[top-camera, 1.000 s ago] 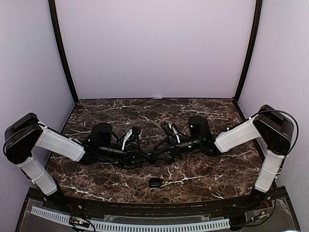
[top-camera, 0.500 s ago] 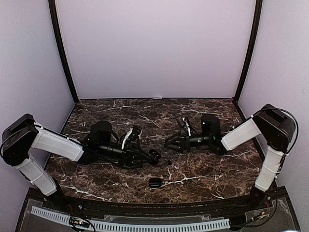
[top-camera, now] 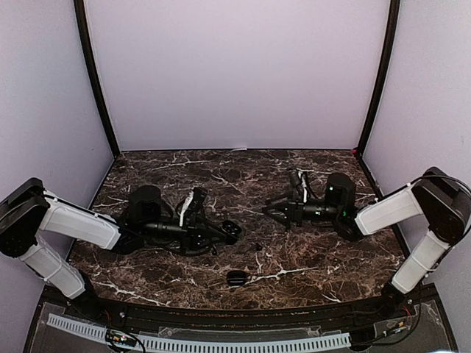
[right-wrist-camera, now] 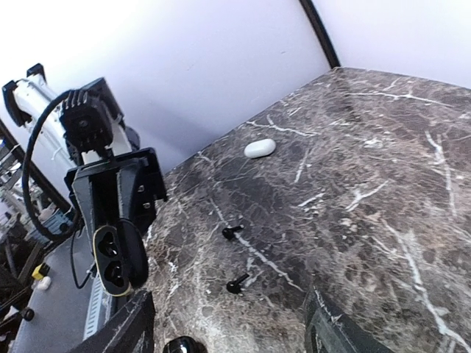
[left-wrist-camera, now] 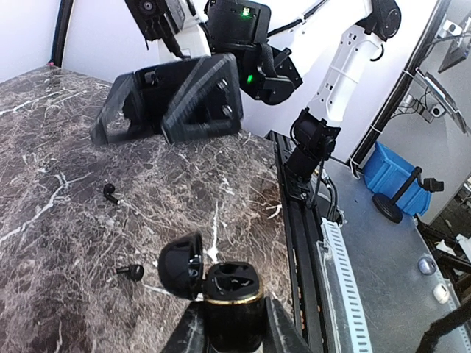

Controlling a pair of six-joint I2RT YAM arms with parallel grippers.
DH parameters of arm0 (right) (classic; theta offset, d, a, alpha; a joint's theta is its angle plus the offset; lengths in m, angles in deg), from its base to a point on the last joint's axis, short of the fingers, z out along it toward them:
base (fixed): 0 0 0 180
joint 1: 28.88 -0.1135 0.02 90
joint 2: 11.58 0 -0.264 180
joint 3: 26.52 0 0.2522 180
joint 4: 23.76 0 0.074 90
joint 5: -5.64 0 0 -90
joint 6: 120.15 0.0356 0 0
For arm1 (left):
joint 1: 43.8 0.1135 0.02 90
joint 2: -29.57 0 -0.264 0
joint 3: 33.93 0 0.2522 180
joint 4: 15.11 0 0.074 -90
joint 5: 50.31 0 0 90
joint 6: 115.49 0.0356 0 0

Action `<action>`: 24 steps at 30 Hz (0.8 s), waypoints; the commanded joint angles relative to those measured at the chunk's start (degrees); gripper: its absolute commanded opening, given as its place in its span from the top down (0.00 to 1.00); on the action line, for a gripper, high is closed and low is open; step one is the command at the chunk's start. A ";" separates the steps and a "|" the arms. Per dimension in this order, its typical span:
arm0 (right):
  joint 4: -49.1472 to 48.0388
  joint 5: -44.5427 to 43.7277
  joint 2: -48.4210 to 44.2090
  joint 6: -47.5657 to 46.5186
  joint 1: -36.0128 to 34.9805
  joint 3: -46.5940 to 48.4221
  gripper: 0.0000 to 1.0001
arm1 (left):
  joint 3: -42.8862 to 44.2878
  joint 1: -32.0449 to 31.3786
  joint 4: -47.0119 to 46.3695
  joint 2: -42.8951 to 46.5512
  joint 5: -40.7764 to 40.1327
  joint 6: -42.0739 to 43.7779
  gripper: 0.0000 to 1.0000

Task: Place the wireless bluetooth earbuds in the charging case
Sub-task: Open the charging case, then pick up the right earbud from the center of the board.

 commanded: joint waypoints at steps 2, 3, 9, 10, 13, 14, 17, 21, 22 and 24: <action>-3.51 -12.19 -8.91 3.04 5.76 -7.11 0.31 | -5.68 -0.21 -6.34 5.63 -2.96 4.15 0.73; -3.09 -14.41 -10.96 2.90 6.43 -8.28 0.31 | -6.23 -0.21 -6.09 6.24 -3.71 4.84 0.73; 13.89 -40.11 -20.79 6.85 7.99 -9.43 0.48 | -9.91 -0.21 -9.28 8.19 -6.20 7.31 0.73; 15.07 -39.37 -21.51 6.45 8.78 -9.26 0.48 | -10.36 -0.21 -10.50 8.13 -6.20 7.32 0.73; 19.86 -36.02 -22.39 3.08 9.44 -7.05 0.48 | -10.89 -0.21 -12.56 7.67 -4.96 7.35 0.72; 22.94 -35.70 -22.41 2.40 9.43 -5.82 0.48 | -10.96 -0.21 -13.00 7.46 -4.59 7.33 0.72; 35.10 -35.03 -21.58 -0.02 9.38 -1.19 0.49 | -11.24 -0.21 -14.68 6.63 -3.77 6.83 0.72; 48.36 -35.53 -19.82 -0.82 9.42 4.41 0.43 | -11.25 -0.21 -15.79 7.15 -3.44 6.04 0.72; 51.48 -36.21 -19.14 -0.45 9.33 5.74 0.42 | -11.31 -0.25 -15.65 7.72 -3.53 6.01 0.72; 57.77 -38.03 -17.31 0.77 9.27 8.91 0.43 | -11.57 -0.21 -14.64 9.01 -4.08 6.44 0.72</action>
